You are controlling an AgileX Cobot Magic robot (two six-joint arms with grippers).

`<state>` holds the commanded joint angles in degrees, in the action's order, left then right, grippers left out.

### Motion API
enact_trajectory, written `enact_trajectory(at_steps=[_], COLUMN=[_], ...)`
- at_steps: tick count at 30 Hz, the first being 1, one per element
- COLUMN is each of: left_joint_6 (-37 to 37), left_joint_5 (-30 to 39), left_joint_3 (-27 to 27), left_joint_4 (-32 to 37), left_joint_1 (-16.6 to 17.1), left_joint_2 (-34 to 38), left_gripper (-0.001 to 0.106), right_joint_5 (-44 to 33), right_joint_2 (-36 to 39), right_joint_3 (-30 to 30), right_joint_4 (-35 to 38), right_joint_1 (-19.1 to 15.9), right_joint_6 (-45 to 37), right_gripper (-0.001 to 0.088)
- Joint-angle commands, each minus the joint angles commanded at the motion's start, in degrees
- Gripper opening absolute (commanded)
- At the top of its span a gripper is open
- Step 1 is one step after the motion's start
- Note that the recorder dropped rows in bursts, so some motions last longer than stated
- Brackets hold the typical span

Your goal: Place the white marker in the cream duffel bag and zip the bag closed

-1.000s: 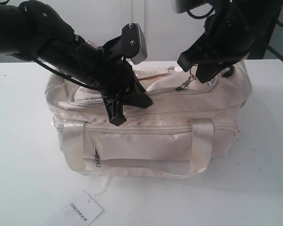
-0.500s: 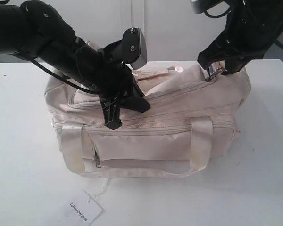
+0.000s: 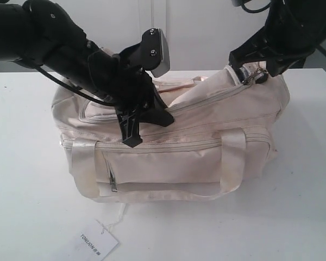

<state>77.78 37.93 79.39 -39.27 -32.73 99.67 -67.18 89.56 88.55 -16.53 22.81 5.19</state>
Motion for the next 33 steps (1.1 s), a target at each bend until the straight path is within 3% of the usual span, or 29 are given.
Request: enact_trajectory(at_steps=[3, 15, 24, 33], left_joint_6=[0.00, 0.00, 0.00, 0.00], left_joint_5=[-0.36, -0.63, 1.11, 6.04], left_joint_3=[0.00, 0.00, 0.00, 0.00], left_joint_4=[0.00, 0.00, 0.00, -0.27], left_joint_1=[0.00, 0.00, 0.00, 0.00], left_joint_2=[0.00, -4.77, -8.38, -9.04], left_gripper=[0.000, 0.000, 0.037, 0.040], right_joint_5=[0.00, -0.32, 0.13, 2.36], right_joint_2=[0.00, 0.00, 0.00, 0.00], right_joint_3=[0.00, 0.00, 0.00, 0.00], right_joint_4=[7.47, 12.54, 19.98, 19.96], right_joint_1=[0.00, -0.10, -3.01, -3.53], right_joint_6=[-3.66, -3.70, -4.53, -4.53], right_gripper=[0.0000, 0.0000, 0.0000, 0.0000])
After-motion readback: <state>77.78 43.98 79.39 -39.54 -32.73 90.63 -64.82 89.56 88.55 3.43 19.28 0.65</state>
